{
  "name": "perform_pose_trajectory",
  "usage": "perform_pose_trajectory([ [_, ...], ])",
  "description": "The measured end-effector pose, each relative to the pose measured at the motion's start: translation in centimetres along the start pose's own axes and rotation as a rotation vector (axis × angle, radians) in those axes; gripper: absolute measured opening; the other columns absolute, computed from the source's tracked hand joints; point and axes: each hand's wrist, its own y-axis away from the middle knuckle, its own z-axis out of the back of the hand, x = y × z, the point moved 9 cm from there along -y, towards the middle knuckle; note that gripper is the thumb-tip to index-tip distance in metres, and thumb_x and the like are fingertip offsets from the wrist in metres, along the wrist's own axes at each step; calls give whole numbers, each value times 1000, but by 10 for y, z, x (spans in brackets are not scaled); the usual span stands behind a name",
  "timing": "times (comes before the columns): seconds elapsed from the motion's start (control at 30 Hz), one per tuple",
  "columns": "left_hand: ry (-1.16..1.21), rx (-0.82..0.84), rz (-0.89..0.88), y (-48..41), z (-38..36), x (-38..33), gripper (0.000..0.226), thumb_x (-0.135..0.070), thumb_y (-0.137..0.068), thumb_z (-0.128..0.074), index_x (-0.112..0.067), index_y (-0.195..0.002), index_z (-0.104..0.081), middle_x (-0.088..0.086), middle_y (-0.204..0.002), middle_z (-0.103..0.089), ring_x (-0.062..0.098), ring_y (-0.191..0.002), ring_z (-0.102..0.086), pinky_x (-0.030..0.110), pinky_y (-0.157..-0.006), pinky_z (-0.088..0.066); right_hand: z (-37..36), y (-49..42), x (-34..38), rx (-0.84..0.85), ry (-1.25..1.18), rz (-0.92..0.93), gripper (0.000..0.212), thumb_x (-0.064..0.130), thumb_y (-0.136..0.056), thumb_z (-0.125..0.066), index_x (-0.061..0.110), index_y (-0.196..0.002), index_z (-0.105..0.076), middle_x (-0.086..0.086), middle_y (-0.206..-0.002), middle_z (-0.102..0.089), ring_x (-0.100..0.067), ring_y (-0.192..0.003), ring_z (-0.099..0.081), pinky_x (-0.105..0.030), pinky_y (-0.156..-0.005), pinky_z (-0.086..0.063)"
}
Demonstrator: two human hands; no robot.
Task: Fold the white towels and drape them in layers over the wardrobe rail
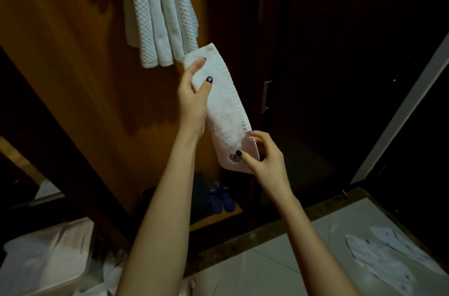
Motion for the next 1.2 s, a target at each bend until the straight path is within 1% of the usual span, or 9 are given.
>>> perform_pose_trajectory([
  [0.1, 58, 11, 10, -10, -6, -2, 36, -9, -88, -58, -25, -121, -58, 3, -137, -54, 17, -132, -47, 45, -111, -39, 2, -1, -8, -4, 4, -57, 39, 14, -83, -74, 24, -118, -59, 9, -119, -60, 2, -111, -53, -13, -95, -42],
  [0.2, 84, 13, 30, -13, -12, -3, 38, -13, -84, -59, -29, -119, -59, 4, -137, -54, 21, -132, -47, 49, -112, -37, 14, -2, -15, -121, 8, -90, 35, 13, -83, -73, 25, -111, -57, 8, -111, -60, -3, -106, -55, -2, -83, -39],
  [0.33, 175, -42, 52, -14, -11, -9, 38, -11, -83, -57, -27, -117, -58, 9, -139, -51, 22, -130, -48, 47, -110, -41, 33, 1, -23, -258, -5, -92, 29, 12, -84, -71, 23, -108, -57, 6, -105, -60, -2, -100, -56, -3, -81, -40],
  [0.47, 231, -70, 44, -17, -10, -14, 37, -9, -84, -57, -30, -114, -59, 12, -141, -49, 23, -131, -48, 46, -109, -41, 32, 1, -36, -242, 29, -88, 21, 11, -84, -70, 16, -104, -65, 3, -101, -64, -5, -97, -59, -11, -83, -44],
  [0.63, 323, -81, 61, -18, -11, -8, 39, 2, -91, -50, -18, -124, -54, 13, -143, -46, 22, -130, -49, 41, -109, -42, 30, -1, -46, -219, 20, -114, 20, 11, -84, -71, 18, -102, -68, 2, -100, -64, -5, -94, -60, -20, -84, -48],
  [0.83, 406, -129, 65, -17, -6, -5, 35, -2, -91, -50, -17, -122, -57, 16, -142, -48, 26, -130, -49, 45, -108, -42, 21, -8, -43, -205, 109, -102, 16, 12, -85, -71, 11, -101, -69, 2, -97, -58, -9, -88, -59, -21, -78, -47],
  [0.93, 436, -160, 65, -20, 3, -6, 34, -1, -91, -50, -18, -120, -59, 18, -140, -50, 28, -128, -52, 46, -106, -44, 20, -14, -37, -253, 147, -95, 3, 10, -87, -69, 9, -89, -69, 0, -90, -57, -11, -81, -58, -24, -74, -45],
  [1.1, 456, -248, 72, -24, 29, -4, 34, 2, -93, -48, -18, -118, -60, 18, -137, -51, 29, -124, -54, 46, -103, -47, 22, -13, -12, -191, 24, 36, 13, 0, -86, -62, 9, -77, -59, -2, -88, -58, -10, -82, -57, -18, -74, -44],
  [1.2, 458, -314, 105, -22, 44, 0, 30, -5, -95, -51, -9, -125, -58, 17, -133, -56, 27, -119, -59, 42, -99, -51, 22, -4, -10, -149, -89, -25, 11, 1, -87, -59, 8, -79, -58, -4, -81, -58, -8, -77, -55, -23, -73, -44],
])
